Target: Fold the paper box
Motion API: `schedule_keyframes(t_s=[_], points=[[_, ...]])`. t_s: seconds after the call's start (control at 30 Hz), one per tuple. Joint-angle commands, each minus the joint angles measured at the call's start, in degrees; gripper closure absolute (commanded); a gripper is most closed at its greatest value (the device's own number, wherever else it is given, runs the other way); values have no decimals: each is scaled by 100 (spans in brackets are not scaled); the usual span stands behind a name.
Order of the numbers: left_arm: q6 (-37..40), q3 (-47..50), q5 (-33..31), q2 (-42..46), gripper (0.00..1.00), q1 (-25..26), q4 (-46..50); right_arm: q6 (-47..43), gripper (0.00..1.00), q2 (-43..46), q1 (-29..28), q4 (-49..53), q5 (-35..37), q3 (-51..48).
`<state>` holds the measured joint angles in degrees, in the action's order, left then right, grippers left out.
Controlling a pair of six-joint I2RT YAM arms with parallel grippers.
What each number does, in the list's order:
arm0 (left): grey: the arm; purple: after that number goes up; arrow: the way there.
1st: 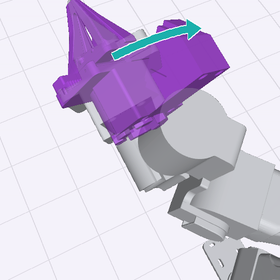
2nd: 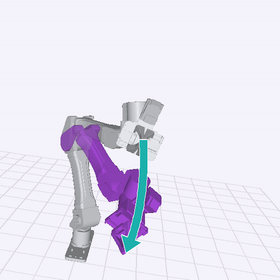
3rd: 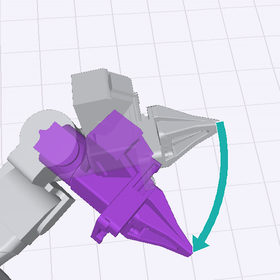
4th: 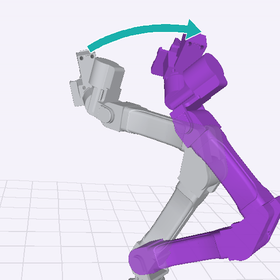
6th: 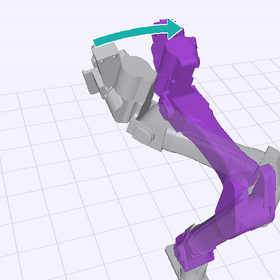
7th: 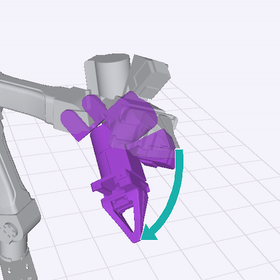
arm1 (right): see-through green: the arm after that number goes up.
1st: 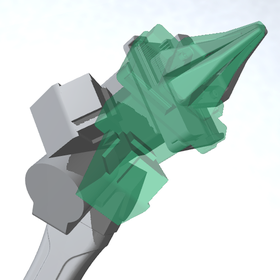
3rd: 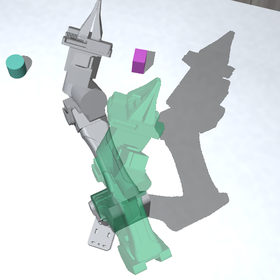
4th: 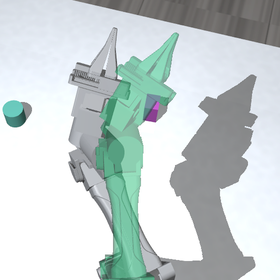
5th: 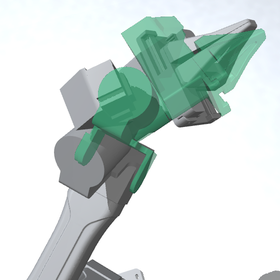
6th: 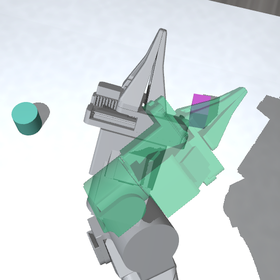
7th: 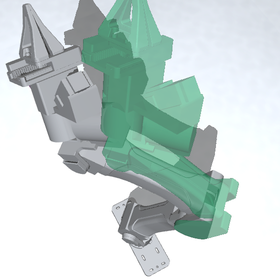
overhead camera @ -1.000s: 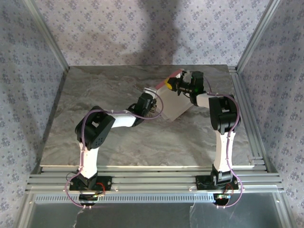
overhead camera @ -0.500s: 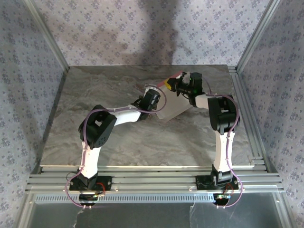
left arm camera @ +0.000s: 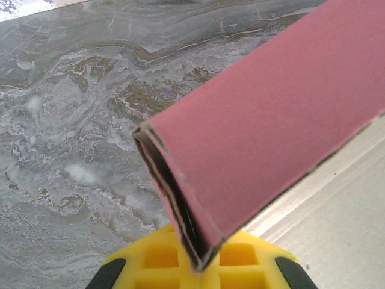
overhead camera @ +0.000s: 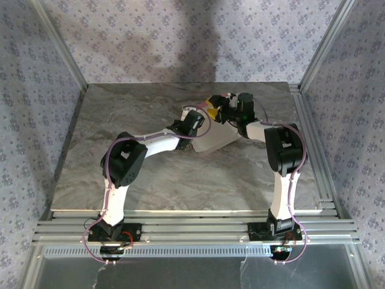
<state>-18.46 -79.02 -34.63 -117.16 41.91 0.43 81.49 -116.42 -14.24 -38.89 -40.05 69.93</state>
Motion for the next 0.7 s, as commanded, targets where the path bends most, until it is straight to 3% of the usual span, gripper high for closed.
schedule_keyframes(t_s=[0.0, 0.2, 0.27, 0.33, 0.43, 0.57, 0.67], points=[[425, 168, -191, 272, 100, -31, 493, 35, 35, 626, 80, 67, 52, -4], [725, 718, 606, 1132, 100, -269, 534, -873, 32, 1931, 491, 1716, 410, -650], [775, 1075, 1387, 1519, 100, -491, 355, -1084, 34, 2341, 686, 2249, 585, -779], [920, 1421, 2551, 1891, 100, -844, 147, -1121, 34, 2718, 882, 2698, 717, -894], [1058, 1429, 4128, 2089, 100, -1413, 471, -1271, 36, 3179, 1020, 3838, 1060, -843], [1217, 1364, 5239, 2230, 100, -1927, 789, -1961, 38, 3643, 1106, 5668, 1781, -431], [1225, 1223, 5956, 2298, 100, -2179, 990, -2267, 38, 3776, 1222, 6347, 2073, -336]])
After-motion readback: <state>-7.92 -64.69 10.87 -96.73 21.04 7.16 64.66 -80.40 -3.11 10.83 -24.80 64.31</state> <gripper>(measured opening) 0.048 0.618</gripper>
